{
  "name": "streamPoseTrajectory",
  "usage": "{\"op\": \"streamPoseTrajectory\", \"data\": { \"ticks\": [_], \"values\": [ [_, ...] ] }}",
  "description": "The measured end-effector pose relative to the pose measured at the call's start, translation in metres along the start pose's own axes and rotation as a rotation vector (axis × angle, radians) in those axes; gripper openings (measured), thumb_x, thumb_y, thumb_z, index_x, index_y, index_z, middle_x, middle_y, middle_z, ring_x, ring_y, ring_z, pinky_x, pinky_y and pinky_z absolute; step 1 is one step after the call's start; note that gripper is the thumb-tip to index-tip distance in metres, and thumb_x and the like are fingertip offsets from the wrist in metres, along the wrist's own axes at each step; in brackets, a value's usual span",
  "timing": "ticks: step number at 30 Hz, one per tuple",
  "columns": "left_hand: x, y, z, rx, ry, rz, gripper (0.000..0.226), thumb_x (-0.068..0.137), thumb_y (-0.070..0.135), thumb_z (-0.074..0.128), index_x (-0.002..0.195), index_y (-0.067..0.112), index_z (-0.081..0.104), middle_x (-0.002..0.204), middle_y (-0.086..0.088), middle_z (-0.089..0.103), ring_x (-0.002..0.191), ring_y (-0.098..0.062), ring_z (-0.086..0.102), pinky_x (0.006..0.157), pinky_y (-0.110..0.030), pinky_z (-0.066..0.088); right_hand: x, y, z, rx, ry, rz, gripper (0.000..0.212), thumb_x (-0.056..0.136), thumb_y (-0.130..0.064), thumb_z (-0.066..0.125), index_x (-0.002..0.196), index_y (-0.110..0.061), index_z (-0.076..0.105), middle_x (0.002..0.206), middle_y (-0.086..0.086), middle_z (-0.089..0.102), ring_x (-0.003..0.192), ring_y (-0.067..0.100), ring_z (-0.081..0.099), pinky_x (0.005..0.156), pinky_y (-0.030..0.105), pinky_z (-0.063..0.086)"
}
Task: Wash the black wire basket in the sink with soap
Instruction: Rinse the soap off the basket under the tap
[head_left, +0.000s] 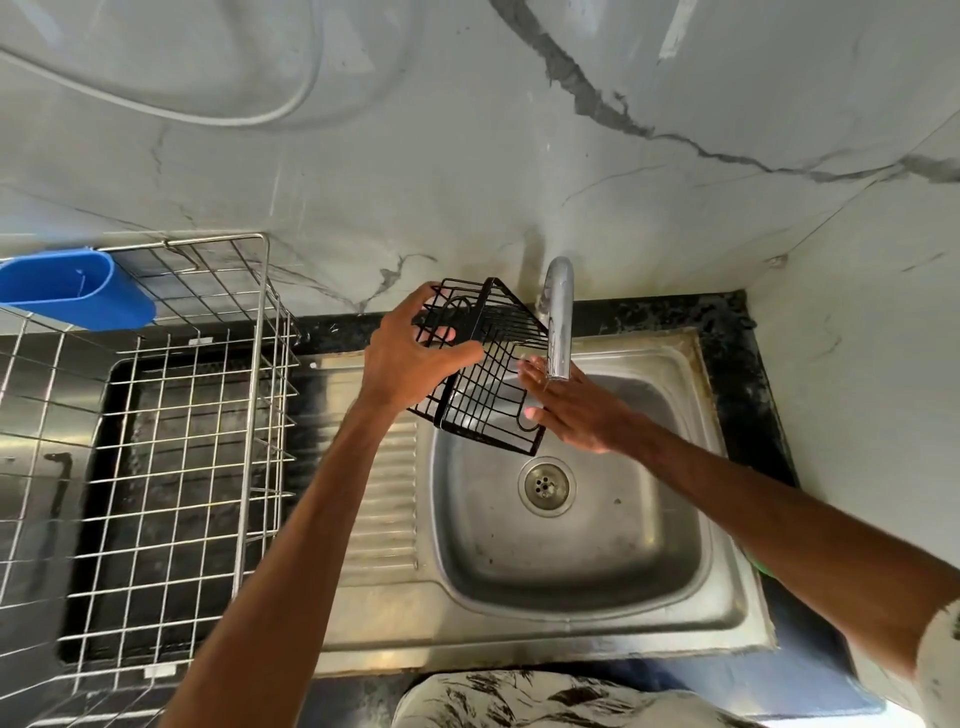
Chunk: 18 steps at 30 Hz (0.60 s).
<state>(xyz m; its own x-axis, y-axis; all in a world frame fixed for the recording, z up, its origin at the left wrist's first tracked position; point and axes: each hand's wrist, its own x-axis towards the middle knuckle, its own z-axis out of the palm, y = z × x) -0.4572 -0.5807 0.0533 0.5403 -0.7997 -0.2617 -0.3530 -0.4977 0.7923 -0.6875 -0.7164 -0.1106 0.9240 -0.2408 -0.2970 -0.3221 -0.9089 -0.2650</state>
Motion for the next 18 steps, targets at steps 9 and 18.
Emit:
{"op": "streamPoseTrajectory", "data": {
  "ticks": [9, 18],
  "values": [
    [-0.01, -0.002, 0.008, -0.009, 0.094, -0.006, 0.098, 0.056, 0.066, 0.075, 0.147, 0.04, 0.05, 0.147, 0.013, 0.057, 0.126, -0.018, 0.061, 0.108, -0.05, 0.05, -0.025, -0.058, 0.028, 0.391, -0.114, 0.03, 0.06, 0.108, -0.047, 0.007, 0.16, -0.021, 0.022, 0.168, -0.004, 0.011, 0.153, 0.003, -0.009, 0.124, 0.042, -0.017],
    [-0.011, -0.005, 0.007, -0.13, 0.159, -0.07, 0.088, 0.055, 0.059, 0.077, 0.14, 0.047, 0.054, 0.129, 0.024, 0.057, 0.118, -0.017, 0.064, 0.098, -0.051, 0.057, -0.037, -0.061, 0.008, 0.559, -0.1, 0.169, 0.059, 0.109, -0.047, 0.014, 0.156, -0.018, 0.034, 0.165, 0.0, 0.028, 0.151, 0.0, 0.01, 0.124, 0.028, -0.009]
  ]
}}
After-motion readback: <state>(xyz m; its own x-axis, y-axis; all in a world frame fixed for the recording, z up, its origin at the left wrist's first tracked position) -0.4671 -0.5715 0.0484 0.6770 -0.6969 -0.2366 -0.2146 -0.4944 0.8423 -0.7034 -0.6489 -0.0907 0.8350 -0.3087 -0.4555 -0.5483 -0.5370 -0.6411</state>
